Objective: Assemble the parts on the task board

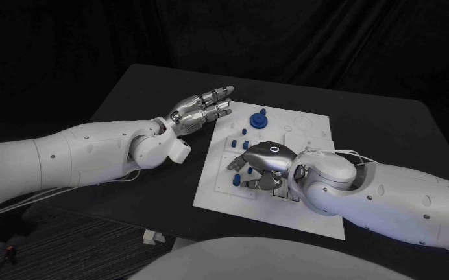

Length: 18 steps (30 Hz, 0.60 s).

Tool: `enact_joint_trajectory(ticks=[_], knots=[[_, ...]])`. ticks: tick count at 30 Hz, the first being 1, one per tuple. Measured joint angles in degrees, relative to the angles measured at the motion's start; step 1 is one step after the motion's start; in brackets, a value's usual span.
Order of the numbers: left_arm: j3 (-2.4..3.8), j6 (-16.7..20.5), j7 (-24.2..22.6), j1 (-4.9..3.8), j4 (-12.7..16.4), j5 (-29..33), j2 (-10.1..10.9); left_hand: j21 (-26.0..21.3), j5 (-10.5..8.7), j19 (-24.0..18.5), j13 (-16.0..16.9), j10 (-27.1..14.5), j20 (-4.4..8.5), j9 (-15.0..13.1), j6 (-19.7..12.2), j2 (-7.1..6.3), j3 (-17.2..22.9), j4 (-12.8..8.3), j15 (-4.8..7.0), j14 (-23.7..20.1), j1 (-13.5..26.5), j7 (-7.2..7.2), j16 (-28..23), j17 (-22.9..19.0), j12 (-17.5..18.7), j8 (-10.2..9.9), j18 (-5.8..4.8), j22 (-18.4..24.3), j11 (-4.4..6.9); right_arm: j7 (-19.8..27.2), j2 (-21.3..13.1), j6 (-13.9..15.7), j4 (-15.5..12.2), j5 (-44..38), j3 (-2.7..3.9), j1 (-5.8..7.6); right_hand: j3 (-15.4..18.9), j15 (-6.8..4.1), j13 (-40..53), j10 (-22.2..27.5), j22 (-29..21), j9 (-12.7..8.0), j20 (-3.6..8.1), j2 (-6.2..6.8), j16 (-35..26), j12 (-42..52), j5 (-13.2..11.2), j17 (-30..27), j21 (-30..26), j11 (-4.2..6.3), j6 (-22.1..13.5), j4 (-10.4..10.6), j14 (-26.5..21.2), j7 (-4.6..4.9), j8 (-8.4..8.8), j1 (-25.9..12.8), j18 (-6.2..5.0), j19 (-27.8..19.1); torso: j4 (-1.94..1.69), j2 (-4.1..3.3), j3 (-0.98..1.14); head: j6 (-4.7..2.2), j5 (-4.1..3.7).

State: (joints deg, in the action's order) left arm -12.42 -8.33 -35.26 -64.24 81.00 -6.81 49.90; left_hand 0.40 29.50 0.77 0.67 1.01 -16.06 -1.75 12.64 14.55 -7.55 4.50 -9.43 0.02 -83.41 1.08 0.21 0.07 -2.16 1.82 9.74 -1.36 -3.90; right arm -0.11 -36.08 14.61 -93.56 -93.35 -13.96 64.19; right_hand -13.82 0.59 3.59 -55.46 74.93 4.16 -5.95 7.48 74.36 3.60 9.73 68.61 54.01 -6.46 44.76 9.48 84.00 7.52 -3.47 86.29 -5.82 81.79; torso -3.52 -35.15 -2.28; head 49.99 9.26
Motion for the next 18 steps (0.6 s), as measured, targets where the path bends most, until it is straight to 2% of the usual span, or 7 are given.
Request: enact_joint_trajectory(ticks=[1,3,5,7,13,18], knots=[[0.0,0.0,0.0,0.0,0.0,0.0,0.0,0.0,0.0,0.0,0.0,0.0,0.0,0.0,0.0,0.0,0.0,0.0,0.0,0.0,0.0,0.04,0.0,0.0,0.0,0.0,0.0,0.0,0.0,0.0,0.0,-0.1,0.0,0.0,0.0,-0.01,0.8,0.0,0.0,2.1,0.0,-0.6,-0.1,0.06,0.0,0.0,-0.3,-0.4,-0.7,-0.22,-4.5,-0.3,0.0,-0.68,0.14,-0.1,0.0,-0.1,0.0,0.0,0.0,0.0,-0.01],[0.0,0.0,0.0,0.0,-0.1,0.0,0.0,0.0,0.0,0.0,0.0,0.0,0.0,0.0,0.0,0.02,0.1,-0.1,0.0,0.0,0.0,0.09,0.0,0.0,0.0,0.0,0.0,0.0,0.0,-0.1,-0.1,-0.3,0.0,0.0,0.0,-0.01,2.1,-0.32,0.0,5.1,0.0,-1.1,0.11,-0.33,0.0,0.0,-0.7,-0.7,-1.5,-0.44,-10.4,-0.7,0.0,-1.03,0.43,-0.6,-0.01,-0.5,0.0,0.0,0.0,0.0,-0.02],[0.0,0.0,0.0,0.0,-0.1,0.0,-0.1,0.0,0.0,0.0,0.0,0.0,0.0,0.0,0.1,0.29,0.4,-0.4,0.0,0.0,0.3,0.57,0.0,0.0,0.0,0.0,0.0,0.0,0.0,-0.2,-0.4,-0.3,0.0,0.0,0.0,-0.01,3.3,-0.4,0.0,7.4,0.0,-1.4,0.13,-0.33,-0.5,0.0,-1.3,-1.1,-2.4,-0.54,-14.1,-0.8,0.0,-1.81,0.64,-0.6,0.0,-0.9,-0.01,0.0,0.0,0.0,-0.01],[0.0,-0.1,0.0,0.0,-0.1,0.0,-0.1,0.0,0.0,0.0,0.0,0.0,0.0,0.0,0.1,0.3,0.4,-0.4,0.0,0.0,0.3,0.57,0.0,0.0,0.0,0.0,0.0,0.0,0.0,-0.3,-0.9,-0.3,-0.3,0.0,0.0,-0.02,4.1,-0.4,0.0,8.5,0.0,-1.5,0.1,-0.33,-0.5,0.0,-1.5,-1.2,-3.1,-0.66,-16.1,-0.7,0.0,-1.9,0.64,-0.6,-0.01,-0.9,-0.01,0.01,0.0,0.0,-0.05],[0.0,-0.1,0.1,0.02,-0.1,0.0,-0.1,0.0,0.0,0.0,0.0,0.0,0.0,0.0,-0.5,0.3,0.6,-0.6,0.0,0.0,0.3,0.46,0.0,0.0,0.0,0.0,0.0,0.0,0.0,-0.4,-4.6,1.5,-3.1,0.0,-0.02,0.38,4.5,-0.4,0.1,8.6,0.0,-1.4,0.1,-0.33,-0.5,0.7,-1.8,-1.1,-3.5,-0.71,-15.5,-0.3,0.0,-1.88,0.64,-0.6,0.0,-1.3,0.0,0.04,-0.01,0.0,-0.52],[0.0,-0.1,0.1,0.03,-0.1,0.0,0.0,0.0,0.0,0.0,0.0,0.0,0.0,0.0,-0.5,0.3,0.6,-0.6,0.0,0.0,0.3,0.46,0.0,0.0,0.0,0.0,0.0,-0.1,0.0,-0.4,-10.2,4.8,-7.5,0.0,0.01,3.12,5.2,-0.4,0.2,8.4,0.0,-1.1,0.1,-0.49,-0.5,1.7,-2.0,-1.1,-3.5,-0.54,-13.2,0.3,0.0,-1.46,0.6,-0.8,0.0,-1.3,0.03,0.05,0.0,0.0,-1.13]])
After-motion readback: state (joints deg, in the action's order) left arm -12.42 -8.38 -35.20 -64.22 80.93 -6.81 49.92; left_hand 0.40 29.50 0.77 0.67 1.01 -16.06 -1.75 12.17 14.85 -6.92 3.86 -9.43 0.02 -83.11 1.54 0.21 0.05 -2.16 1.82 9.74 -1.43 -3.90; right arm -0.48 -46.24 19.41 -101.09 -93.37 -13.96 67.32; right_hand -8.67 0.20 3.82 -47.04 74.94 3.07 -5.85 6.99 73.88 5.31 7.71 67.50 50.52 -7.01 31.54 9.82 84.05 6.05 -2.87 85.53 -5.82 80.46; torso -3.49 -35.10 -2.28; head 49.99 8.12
